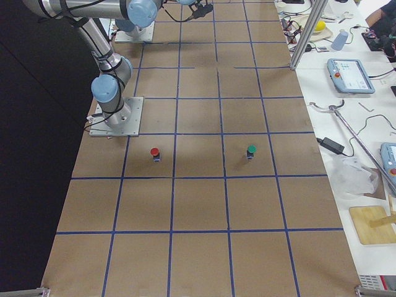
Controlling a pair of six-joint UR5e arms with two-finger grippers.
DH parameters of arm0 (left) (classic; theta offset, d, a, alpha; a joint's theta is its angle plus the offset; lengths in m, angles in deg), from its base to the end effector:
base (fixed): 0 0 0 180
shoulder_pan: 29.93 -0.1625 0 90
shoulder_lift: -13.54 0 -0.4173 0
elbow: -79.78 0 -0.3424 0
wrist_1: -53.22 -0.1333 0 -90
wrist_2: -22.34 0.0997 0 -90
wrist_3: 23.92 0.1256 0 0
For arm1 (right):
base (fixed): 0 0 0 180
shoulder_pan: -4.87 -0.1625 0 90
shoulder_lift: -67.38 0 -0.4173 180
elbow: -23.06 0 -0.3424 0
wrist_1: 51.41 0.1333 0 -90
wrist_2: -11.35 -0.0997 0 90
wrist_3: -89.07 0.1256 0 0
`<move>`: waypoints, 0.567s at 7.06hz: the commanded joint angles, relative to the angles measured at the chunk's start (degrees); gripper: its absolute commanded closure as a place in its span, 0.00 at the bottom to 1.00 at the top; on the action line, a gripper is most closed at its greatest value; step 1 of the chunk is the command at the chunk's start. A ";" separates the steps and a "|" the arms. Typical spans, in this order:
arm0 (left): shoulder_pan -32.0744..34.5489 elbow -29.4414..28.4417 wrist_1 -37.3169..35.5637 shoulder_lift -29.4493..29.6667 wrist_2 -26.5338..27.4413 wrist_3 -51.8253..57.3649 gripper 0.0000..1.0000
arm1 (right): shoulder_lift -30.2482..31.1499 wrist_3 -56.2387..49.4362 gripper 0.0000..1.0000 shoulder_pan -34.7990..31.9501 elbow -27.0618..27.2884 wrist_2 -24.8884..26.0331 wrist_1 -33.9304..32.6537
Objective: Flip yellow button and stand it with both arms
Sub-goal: 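Hold the button up with the left gripper while the right gripper approaches its yellow cap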
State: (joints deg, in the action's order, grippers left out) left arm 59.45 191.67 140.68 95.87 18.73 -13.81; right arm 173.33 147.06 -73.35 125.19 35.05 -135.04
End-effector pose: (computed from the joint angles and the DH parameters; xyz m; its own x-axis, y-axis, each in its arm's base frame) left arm -0.2546 -0.3782 0.4795 0.0623 -0.0263 0.9977 -0.0219 0.9994 0.0277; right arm 0.1769 -0.3682 0.5317 -0.0312 0.8939 -0.4472 0.4347 0.4150 0.7993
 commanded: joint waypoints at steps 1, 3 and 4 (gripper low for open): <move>-0.09 0.09 -0.01 0.01 0.09 0.00 0.98 | -0.04 0.11 0.30 0.00 0.18 -1.45 -0.13; 0.00 0.26 -0.01 0.02 0.09 0.09 0.98 | -0.04 0.11 0.52 0.00 0.27 -2.16 -0.13; 0.00 0.09 -0.01 0.02 0.00 0.00 0.98 | -0.13 0.11 0.59 0.08 0.27 -2.16 -0.13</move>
State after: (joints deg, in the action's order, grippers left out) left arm 59.43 191.85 140.67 95.89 18.80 -13.75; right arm 173.26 147.16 -73.34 125.42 33.02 -135.19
